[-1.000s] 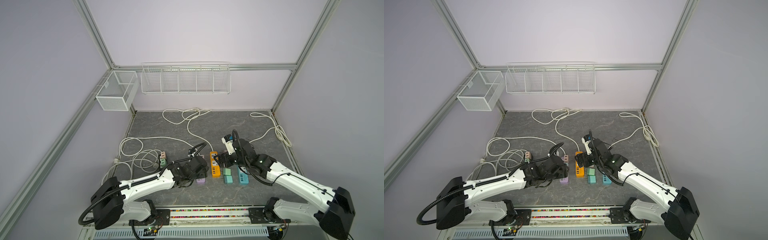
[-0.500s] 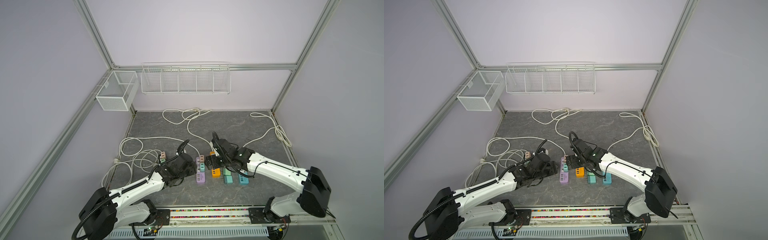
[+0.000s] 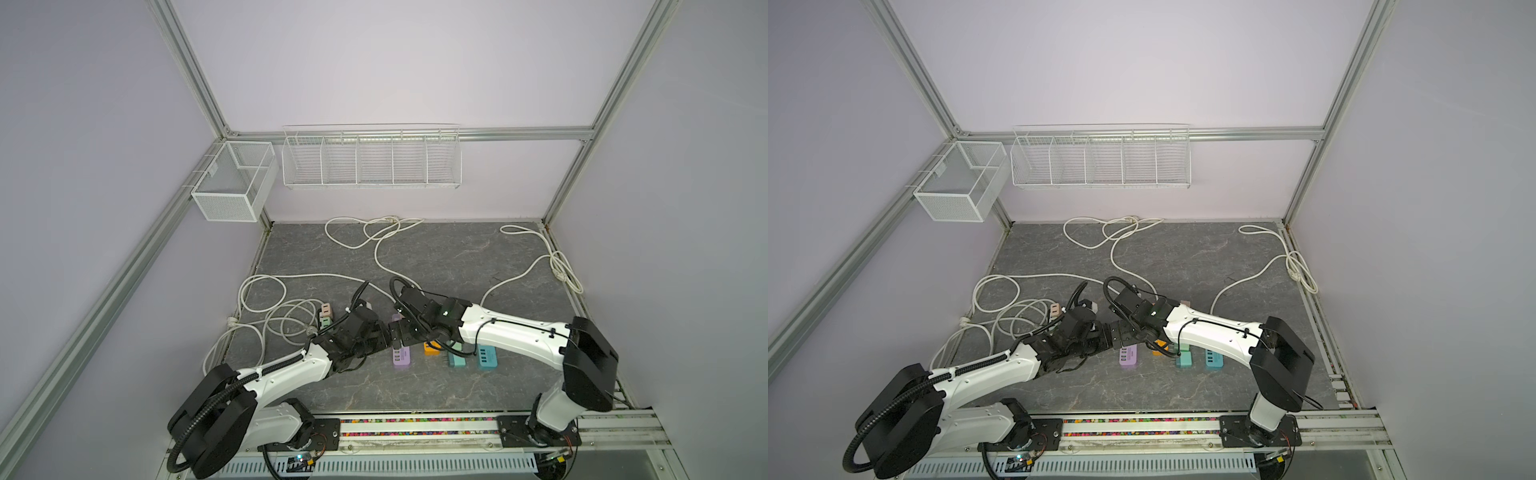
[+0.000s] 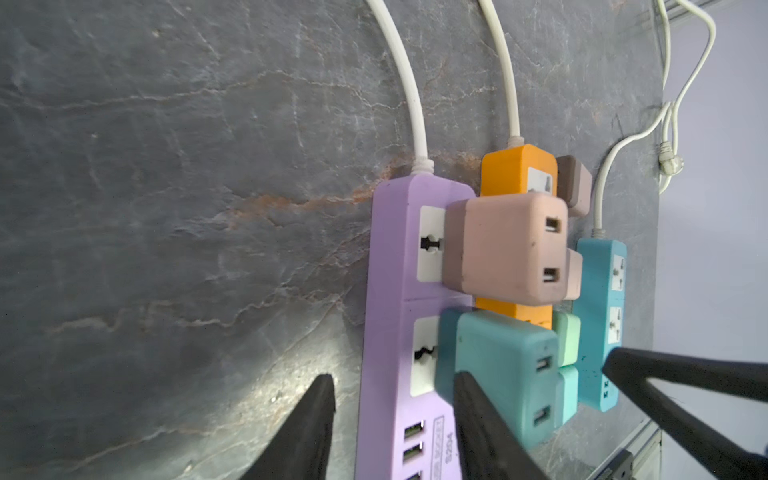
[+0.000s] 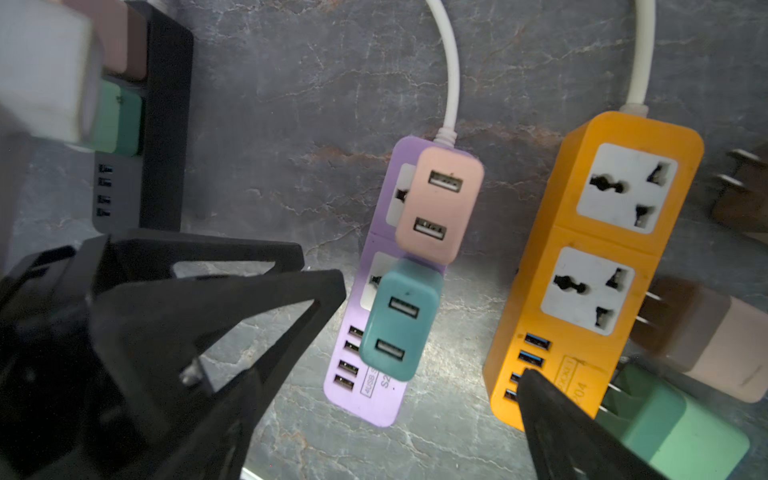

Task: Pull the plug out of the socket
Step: 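Move right gripper over the teal USB plug while left gripper pins the purple strip, then close right gripper on the teal USB plug while left gripper holds the purple strip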

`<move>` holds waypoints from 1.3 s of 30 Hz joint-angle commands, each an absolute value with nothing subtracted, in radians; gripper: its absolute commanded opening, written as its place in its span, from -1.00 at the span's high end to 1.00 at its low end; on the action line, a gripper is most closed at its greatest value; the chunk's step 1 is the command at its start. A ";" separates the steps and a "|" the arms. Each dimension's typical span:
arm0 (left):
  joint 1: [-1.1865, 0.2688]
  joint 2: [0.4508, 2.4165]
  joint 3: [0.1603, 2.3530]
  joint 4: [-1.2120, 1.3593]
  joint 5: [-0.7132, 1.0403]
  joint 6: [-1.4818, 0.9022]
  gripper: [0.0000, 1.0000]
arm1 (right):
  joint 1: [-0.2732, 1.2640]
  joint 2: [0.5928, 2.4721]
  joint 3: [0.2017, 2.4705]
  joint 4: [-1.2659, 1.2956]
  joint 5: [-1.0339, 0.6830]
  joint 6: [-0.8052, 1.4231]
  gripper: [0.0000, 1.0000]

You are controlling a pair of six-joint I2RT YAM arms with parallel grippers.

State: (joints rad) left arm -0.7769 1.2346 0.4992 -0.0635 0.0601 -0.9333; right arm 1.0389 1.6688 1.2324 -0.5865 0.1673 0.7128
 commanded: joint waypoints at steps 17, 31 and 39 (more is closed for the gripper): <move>-0.765 1.395 0.497 0.065 0.172 -0.995 0.30 | 1.044 1.759 1.274 -0.600 0.220 0.772 -0.40; -0.765 1.439 0.471 0.135 0.213 -1.025 0.45 | 1.057 1.813 1.281 -0.595 0.231 0.778 -0.09; -0.767 1.439 0.470 0.068 0.176 -1.019 0.49 | 1.064 1.846 1.288 -0.598 0.243 0.777 0.10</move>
State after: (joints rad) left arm -0.7673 1.4204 0.4850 0.1410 0.2066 -1.0103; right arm 1.0519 1.8210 1.2686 -0.5877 0.2367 0.7601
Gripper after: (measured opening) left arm 0.259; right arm 0.456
